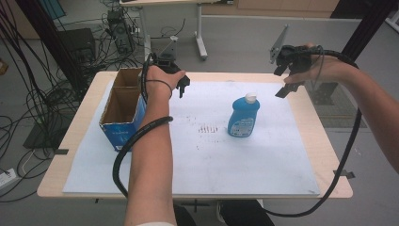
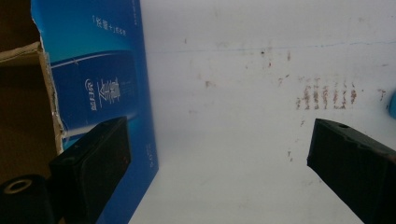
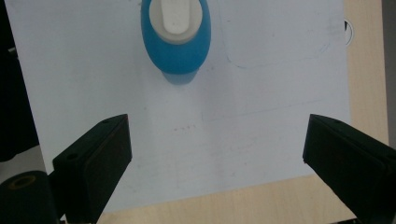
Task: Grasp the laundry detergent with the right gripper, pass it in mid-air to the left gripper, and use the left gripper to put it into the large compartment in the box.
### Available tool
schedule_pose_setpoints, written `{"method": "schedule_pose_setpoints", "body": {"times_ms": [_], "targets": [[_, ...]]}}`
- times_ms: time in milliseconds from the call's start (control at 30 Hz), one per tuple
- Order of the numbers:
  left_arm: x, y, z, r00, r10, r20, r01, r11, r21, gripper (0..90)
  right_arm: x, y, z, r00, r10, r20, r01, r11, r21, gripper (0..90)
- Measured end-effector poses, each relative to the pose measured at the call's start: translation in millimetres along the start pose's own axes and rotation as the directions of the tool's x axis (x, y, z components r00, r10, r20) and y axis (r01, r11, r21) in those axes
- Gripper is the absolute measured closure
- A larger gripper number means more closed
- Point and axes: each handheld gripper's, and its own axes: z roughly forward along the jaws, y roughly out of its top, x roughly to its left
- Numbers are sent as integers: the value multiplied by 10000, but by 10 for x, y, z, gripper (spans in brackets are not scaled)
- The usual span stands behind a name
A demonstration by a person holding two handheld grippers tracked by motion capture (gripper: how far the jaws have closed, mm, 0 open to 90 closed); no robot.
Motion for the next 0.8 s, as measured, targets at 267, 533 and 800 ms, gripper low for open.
{"method": "schedule_pose_setpoints", "body": {"times_ms": [267, 533, 800], "targets": [[0, -6, 9, 10000, -23, -22, 23, 10000, 8, 67, 5, -54, 149, 9999, 22, -142, -24, 9999, -126, 75], [-7, -8, -3, 10000, 10, -49, -10, 10000, -33, 67, 30, -148, 328, 9994, 133, -321, -142, 9995, -271, 75], [-36, -21, 25, 9999, 101, -23, -101, 9999, 30, 67, 68, -266, 475, 9989, 263, -393, -284, 9981, -540, 72]]}}
